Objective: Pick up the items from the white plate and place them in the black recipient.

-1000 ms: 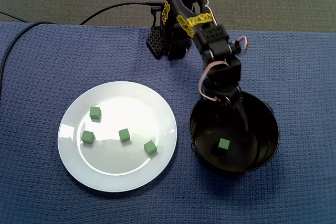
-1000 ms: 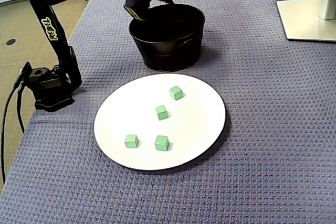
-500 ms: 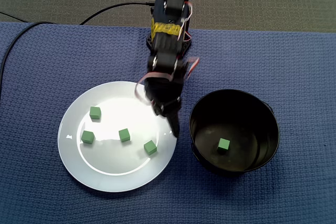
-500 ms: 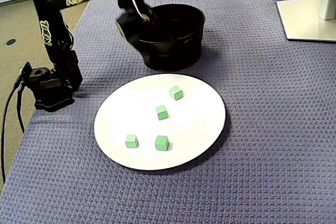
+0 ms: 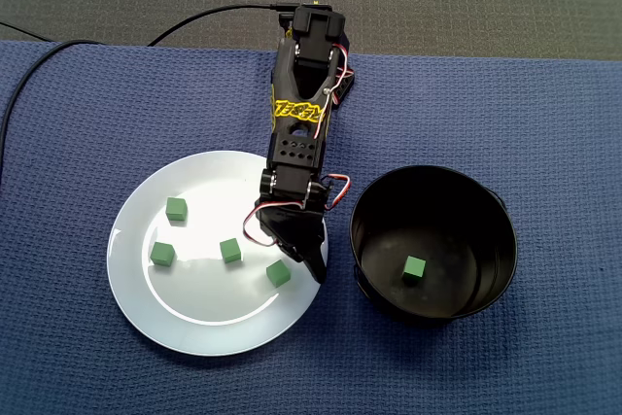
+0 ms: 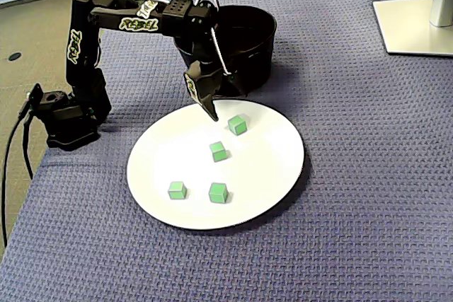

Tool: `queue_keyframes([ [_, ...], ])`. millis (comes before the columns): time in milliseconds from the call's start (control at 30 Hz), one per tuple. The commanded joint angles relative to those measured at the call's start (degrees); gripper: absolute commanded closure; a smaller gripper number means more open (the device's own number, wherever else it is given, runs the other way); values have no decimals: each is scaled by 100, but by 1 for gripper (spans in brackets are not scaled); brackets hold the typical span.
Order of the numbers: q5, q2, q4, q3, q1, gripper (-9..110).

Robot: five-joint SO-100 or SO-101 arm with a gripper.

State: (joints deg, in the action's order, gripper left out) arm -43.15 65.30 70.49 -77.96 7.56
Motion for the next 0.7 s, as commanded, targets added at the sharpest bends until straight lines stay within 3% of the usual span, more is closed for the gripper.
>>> queue_keyframes([
  [0, -53, -53, -132, 457, 149, 70],
  [333, -114, -325, -413, 712, 413, 71],
  [667, -62, -563, -677, 633, 352, 85],
])
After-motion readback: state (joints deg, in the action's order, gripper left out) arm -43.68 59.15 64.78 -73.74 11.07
